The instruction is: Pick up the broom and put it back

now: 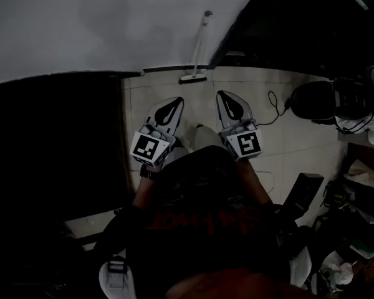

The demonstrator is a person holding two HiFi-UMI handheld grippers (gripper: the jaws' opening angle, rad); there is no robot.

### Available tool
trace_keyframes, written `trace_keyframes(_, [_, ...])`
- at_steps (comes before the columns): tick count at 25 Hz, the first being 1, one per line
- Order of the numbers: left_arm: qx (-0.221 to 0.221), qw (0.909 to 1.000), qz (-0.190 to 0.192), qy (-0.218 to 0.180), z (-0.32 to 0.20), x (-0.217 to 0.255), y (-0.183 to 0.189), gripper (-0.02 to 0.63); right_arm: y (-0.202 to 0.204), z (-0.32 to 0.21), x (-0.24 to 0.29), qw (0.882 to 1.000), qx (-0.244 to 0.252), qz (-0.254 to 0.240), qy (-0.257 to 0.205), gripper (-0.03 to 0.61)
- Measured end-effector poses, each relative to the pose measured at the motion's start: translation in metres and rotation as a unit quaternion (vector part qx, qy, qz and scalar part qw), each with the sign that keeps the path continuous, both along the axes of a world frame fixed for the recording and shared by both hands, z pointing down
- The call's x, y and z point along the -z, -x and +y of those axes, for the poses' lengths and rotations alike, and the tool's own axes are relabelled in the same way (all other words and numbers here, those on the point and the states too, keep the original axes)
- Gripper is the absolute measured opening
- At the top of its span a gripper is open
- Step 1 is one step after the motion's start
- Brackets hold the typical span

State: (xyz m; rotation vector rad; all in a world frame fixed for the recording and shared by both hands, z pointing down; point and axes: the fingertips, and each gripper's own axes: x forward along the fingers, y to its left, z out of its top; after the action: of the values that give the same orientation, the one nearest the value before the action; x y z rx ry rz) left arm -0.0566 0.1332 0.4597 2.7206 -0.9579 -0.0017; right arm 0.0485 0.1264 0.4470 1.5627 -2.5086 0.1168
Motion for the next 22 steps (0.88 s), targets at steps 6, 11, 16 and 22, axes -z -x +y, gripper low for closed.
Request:
trace_keyframes(6, [0.002,1.0000,-0.004,0.003,-0.055,-0.027,-0.014,0.003,-0.015,-0.066,-0.041,1.000,-0.015,-0.006,0.027,0.000])
trace_keyframes(11, [0.023,0.9995,-0.016,0.012,-0.137,-0.071,-0.027,0.003,-0.040,-0.159,-0.088,0.999,-0.011,-0.016,0.028,0.000])
trace_keyframes(16, [0.049,0.9983,-0.025,0.016,-0.205,-0.061,-0.050,0.003,-0.076,-0.231,-0.130,0.998,0.006,0.012,0.061,0.000])
trace_keyframes(22, [0.080,0.9962,-0.025,0.024,-0.244,-0.066,-0.039,0.003,-0.082,-0.292,-0.211,0.990,0.013,0.002,0.142,0.034])
